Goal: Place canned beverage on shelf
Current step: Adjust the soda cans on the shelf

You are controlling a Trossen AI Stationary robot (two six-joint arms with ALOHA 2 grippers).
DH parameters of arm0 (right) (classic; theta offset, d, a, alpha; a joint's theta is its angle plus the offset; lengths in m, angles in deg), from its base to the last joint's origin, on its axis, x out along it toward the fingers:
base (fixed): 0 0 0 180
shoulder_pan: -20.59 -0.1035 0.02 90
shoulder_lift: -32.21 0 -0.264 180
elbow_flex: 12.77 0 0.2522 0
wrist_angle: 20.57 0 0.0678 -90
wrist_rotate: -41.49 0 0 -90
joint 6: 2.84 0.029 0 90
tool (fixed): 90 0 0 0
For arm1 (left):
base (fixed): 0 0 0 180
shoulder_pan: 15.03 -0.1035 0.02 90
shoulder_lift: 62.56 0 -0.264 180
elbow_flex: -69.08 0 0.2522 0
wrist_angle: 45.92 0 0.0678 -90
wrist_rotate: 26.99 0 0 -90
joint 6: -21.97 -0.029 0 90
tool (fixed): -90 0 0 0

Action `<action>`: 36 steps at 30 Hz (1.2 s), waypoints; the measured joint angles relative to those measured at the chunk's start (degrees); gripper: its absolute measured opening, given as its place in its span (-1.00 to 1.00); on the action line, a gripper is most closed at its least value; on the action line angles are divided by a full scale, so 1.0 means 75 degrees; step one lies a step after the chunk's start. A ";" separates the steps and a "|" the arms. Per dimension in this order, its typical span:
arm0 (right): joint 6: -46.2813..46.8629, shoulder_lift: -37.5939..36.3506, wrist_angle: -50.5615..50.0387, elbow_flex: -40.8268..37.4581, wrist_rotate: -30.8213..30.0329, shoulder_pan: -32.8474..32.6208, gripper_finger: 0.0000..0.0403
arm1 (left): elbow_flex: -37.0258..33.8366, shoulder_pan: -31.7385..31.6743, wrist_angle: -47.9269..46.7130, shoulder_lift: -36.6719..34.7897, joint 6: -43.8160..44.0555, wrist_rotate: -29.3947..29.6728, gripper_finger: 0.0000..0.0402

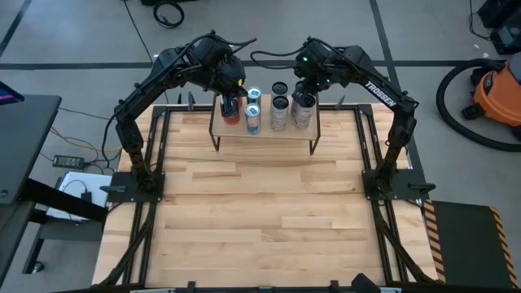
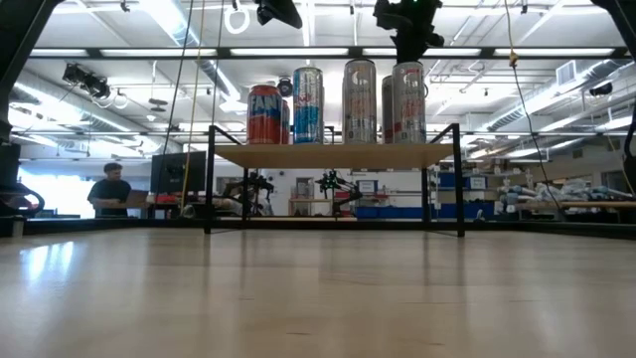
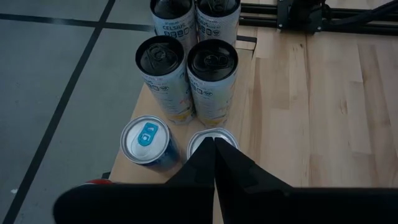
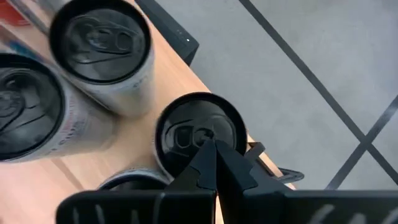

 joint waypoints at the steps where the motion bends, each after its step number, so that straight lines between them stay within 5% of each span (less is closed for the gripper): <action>1: -0.0002 0.0000 -0.0007 0.0018 0.0000 -0.0034 -0.98 | 0.0000 -0.0001 0.0000 0.0000 -0.0003 0.0000 -0.96; 36: -0.0267 0.0236 0.0584 0.0020 0.0568 0.0240 -0.98 | 0.0000 -0.0001 -0.0003 0.0023 0.0000 0.0001 -0.96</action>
